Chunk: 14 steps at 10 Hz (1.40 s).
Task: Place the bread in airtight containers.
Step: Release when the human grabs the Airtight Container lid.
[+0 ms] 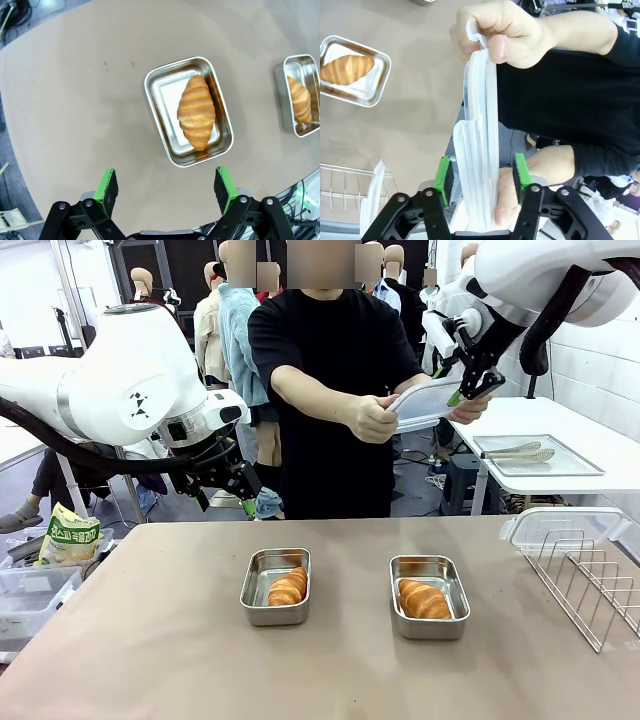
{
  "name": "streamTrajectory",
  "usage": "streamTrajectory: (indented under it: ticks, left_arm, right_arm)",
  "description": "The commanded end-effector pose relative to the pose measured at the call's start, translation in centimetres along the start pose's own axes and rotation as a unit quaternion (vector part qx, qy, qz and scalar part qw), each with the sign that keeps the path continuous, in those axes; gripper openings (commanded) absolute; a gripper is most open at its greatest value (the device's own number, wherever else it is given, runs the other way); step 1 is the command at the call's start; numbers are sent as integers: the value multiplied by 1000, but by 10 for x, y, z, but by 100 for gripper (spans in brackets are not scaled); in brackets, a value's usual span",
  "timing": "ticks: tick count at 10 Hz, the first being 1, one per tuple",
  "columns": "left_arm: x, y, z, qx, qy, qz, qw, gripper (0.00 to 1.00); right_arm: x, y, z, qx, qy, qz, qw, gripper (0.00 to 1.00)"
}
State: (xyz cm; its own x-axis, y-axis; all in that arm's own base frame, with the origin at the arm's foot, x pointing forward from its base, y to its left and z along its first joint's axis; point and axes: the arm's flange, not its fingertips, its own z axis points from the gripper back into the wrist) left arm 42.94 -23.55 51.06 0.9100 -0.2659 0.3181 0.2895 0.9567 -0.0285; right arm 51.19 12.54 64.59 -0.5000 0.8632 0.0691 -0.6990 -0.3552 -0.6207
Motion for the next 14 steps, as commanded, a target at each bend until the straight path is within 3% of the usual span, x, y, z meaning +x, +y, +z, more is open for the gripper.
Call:
streamTrajectory:
  ticks: [1, 14]
  left_arm:
    - [0, 1, 1, -1, 0, 5, 1000, 100]
    - [0, 1, 1, -1, 0, 5, 1000, 100]
  right_arm:
    - [0, 3, -1, 2, -11, 5, 1000, 100]
    - [3, 1, -2, 5, -3, 3, 1000, 100]
